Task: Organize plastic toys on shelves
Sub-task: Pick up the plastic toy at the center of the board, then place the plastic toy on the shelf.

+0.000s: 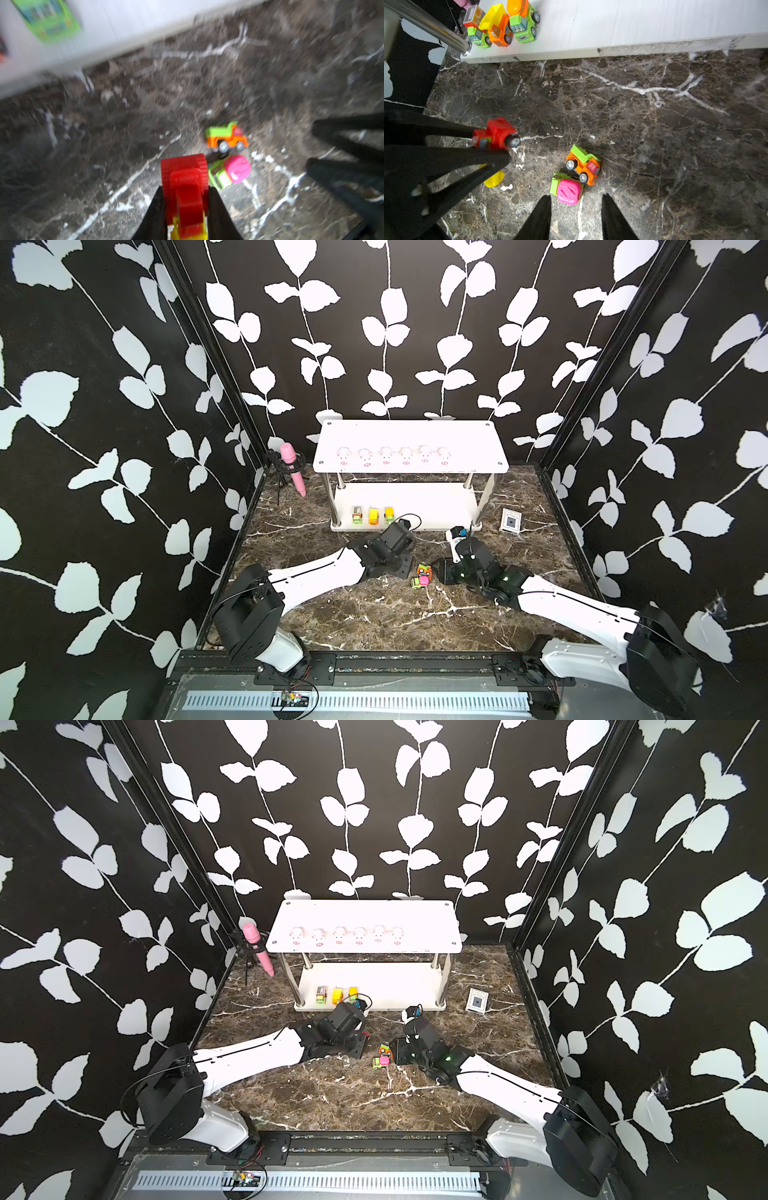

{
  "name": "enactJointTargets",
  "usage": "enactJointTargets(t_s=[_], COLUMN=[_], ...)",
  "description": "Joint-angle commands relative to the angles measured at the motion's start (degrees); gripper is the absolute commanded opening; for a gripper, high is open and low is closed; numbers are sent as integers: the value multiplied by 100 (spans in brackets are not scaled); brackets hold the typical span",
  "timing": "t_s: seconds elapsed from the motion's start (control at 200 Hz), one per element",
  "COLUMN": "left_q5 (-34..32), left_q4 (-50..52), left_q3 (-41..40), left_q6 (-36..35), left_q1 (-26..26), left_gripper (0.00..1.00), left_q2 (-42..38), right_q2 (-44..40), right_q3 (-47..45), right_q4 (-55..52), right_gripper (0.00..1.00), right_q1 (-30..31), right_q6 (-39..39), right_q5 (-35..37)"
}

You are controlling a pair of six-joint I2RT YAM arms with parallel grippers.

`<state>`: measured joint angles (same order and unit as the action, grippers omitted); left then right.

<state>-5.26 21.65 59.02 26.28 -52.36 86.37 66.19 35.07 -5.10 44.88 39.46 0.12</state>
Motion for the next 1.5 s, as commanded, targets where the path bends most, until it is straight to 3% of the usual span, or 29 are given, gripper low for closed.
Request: enactJointTargets(t_s=[0.0, 0.21, 0.395, 0.64, 1.495], left_q5=[-362, -1126, -1533, -1469, -1500], left_q4=[262, 703, 584, 270, -50], left_q3=[561, 1742, 2082, 2291, 3007], left_q6=[-40, 267, 433, 378, 573], left_q1=[-11, 47, 305, 645, 862], left_gripper=[19, 20, 20, 20, 20], left_q2=[274, 1144, 1483, 1797, 2835], right_q2=[-266, -545, -607, -492, -265], right_q3=[-228, -409, -476, -484, -408], right_q4=[220, 204, 220, 326, 309], right_gripper=[42, 42, 42, 42, 43], right_q1=[-32, -35, -39, -34, -41], right_q6=[18, 42, 64, 69, 176], right_q5=[251, 339, 312, 263, -269])
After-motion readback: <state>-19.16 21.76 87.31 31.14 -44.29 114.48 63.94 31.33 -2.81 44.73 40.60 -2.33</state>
